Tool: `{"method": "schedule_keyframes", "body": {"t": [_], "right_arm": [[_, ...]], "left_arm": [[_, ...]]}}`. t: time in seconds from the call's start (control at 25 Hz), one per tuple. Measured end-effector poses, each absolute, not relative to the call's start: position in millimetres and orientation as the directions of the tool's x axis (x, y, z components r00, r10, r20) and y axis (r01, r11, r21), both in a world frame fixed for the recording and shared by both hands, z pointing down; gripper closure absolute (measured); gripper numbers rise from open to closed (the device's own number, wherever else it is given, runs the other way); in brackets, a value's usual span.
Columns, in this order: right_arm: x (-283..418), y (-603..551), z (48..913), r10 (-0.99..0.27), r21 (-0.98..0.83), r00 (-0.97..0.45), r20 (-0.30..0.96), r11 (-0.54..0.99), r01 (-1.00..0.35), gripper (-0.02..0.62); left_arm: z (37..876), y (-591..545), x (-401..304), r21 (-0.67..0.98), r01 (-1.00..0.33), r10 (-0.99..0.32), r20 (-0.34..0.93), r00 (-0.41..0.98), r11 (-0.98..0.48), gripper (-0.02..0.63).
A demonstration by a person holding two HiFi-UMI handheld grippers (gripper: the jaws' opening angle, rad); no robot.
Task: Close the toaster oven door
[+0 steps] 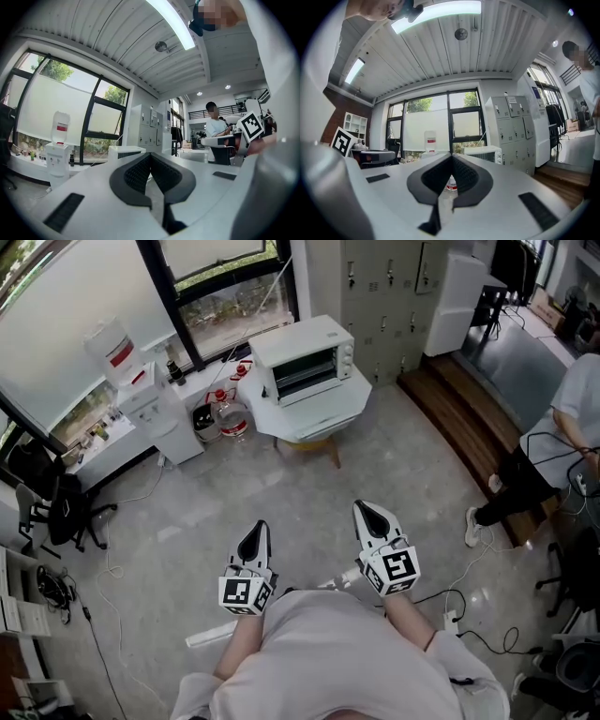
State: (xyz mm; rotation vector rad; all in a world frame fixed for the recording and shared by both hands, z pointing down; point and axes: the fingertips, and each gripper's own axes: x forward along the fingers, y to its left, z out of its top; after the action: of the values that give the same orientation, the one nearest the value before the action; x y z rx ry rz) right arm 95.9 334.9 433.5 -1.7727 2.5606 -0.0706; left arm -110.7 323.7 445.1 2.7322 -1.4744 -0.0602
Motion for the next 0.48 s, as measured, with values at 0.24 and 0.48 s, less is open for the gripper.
{"method": "schedule_keyframes", "body": {"t": [0.24, 0.48], "right_arm": [[93.5, 318.2, 429.6, -0.930, -0.043, -0.367, 0.001, 0.367, -0.929, 0.588], [88.6, 284.5, 432.2, -0.929, -0.037, -0.369, 0.010, 0.369, -0.929, 0.588]], "left_arm": [[444.3, 314.8, -109.0, 0.045, -0.836, -0.837, -0.013, 0.548, -0.548, 0.586], [451.8, 283.3, -119.0, 0.056, -0.842, -0.844, -0.004, 0.537, -0.536, 0.586]]}}
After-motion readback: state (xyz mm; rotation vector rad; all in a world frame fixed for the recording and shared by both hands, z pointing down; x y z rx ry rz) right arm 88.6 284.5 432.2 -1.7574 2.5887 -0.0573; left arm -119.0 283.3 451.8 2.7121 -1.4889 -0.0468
